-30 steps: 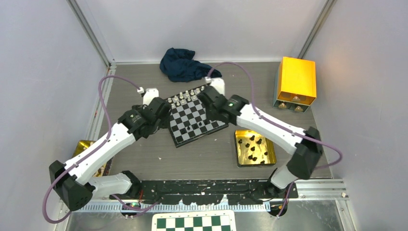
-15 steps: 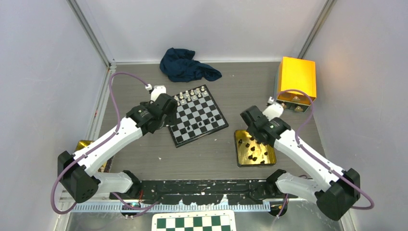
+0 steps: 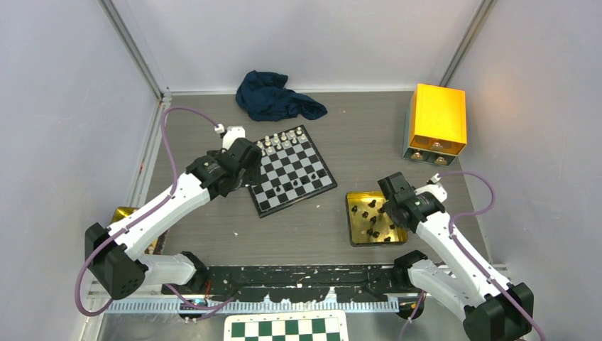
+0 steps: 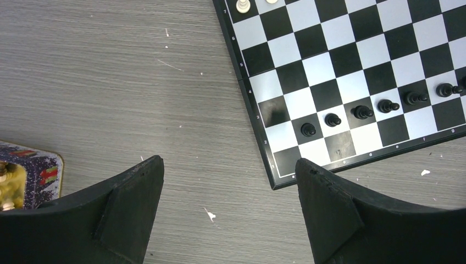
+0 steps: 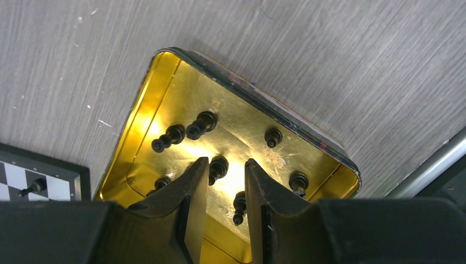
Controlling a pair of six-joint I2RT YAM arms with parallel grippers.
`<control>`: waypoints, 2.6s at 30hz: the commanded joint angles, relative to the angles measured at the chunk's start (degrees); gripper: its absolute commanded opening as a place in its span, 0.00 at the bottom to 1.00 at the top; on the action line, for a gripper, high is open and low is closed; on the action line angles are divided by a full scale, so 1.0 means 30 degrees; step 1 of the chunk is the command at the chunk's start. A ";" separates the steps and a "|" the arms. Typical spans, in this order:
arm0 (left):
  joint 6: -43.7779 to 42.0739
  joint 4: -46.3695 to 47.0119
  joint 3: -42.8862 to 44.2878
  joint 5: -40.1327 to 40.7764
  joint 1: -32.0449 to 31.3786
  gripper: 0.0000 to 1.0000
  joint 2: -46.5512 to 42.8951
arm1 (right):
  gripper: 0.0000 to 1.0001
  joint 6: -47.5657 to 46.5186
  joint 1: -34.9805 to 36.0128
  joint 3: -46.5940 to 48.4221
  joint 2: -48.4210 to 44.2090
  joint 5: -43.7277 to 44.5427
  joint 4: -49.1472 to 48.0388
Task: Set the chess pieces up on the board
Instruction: Pick up the chess piece from the storage box.
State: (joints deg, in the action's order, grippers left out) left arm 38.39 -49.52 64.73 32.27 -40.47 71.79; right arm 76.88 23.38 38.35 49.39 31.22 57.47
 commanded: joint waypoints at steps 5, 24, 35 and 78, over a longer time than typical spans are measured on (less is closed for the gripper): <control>-0.0389 0.0535 0.0385 0.0229 0.0070 0.90 -0.0459 | 0.35 0.2071 -0.0844 -0.0561 -0.0048 -0.0972 0.0300; -0.0736 0.0693 0.0279 -0.0064 0.0070 0.91 -0.0266 | 0.39 0.3620 -0.1356 -0.1632 0.0947 -0.0782 0.0563; -0.0958 0.0773 0.0308 -0.0064 0.0092 0.92 -0.0068 | 0.43 0.2882 -0.1807 -0.1721 0.2064 -0.0564 -0.0412; -0.1280 0.1157 0.0220 -0.0562 0.0593 0.92 0.0739 | 0.01 0.1378 -0.2606 -0.2017 0.3233 -0.1457 -0.2150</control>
State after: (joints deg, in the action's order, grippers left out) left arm 35.42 -48.40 64.71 30.30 -39.13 74.15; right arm 82.81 15.90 30.96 59.61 26.20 52.12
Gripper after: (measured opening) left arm 0.916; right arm 0.168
